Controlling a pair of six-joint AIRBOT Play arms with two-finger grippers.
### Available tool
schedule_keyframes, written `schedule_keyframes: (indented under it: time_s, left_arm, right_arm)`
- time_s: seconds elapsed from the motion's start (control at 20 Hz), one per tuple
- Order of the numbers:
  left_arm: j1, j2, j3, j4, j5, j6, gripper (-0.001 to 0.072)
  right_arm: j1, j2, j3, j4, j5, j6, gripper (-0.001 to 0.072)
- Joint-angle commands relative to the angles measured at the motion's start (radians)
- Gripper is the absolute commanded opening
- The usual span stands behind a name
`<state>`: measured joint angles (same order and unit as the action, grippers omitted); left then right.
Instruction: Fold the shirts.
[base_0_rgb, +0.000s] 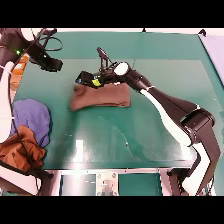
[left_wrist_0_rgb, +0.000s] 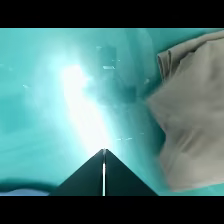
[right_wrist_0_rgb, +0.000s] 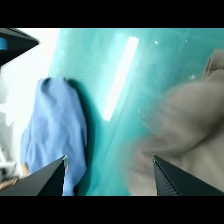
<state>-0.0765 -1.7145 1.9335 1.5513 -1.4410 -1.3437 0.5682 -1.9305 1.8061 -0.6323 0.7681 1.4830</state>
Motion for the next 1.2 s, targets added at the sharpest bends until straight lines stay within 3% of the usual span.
schedule_keyframes:
  time_s: [0.0,0.15,0.35,0.6,0.75,1.05,1.15]
  left_arm:
    - [0.006,0.000,0.000,0.021,-0.008,0.022,0.0021]
    - [0.005,0.000,0.000,0.021,0.001,0.037,0.0021]
    - [0.005,0.000,0.000,0.020,0.001,0.036,0.0021]
    - [0.005,0.000,0.000,0.017,0.001,0.035,0.0021]
    - [0.005,0.000,0.000,0.016,-0.003,0.034,0.0021]
    - [0.005,0.000,0.000,0.012,-0.019,0.009,0.0021]
    - [0.005,0.000,0.000,0.012,-0.019,0.006,0.0021]
  right_arm:
    - [-0.085,0.030,0.015,-0.042,0.120,-0.015,0.0590]
    - [-0.293,0.113,0.011,-0.074,0.321,0.056,0.0589]
    - [-0.484,0.169,-0.081,-0.197,0.464,0.111,0.0589]
    - [-0.509,0.162,-0.389,-0.187,0.338,0.071,0.0593]
    - [-0.466,0.094,-0.444,-0.029,0.247,-0.026,0.0593]
    - [-0.420,-0.004,-0.432,0.251,0.233,-0.163,0.0575]
    - [-0.423,-0.003,-0.428,0.327,0.251,-0.217,0.0111]
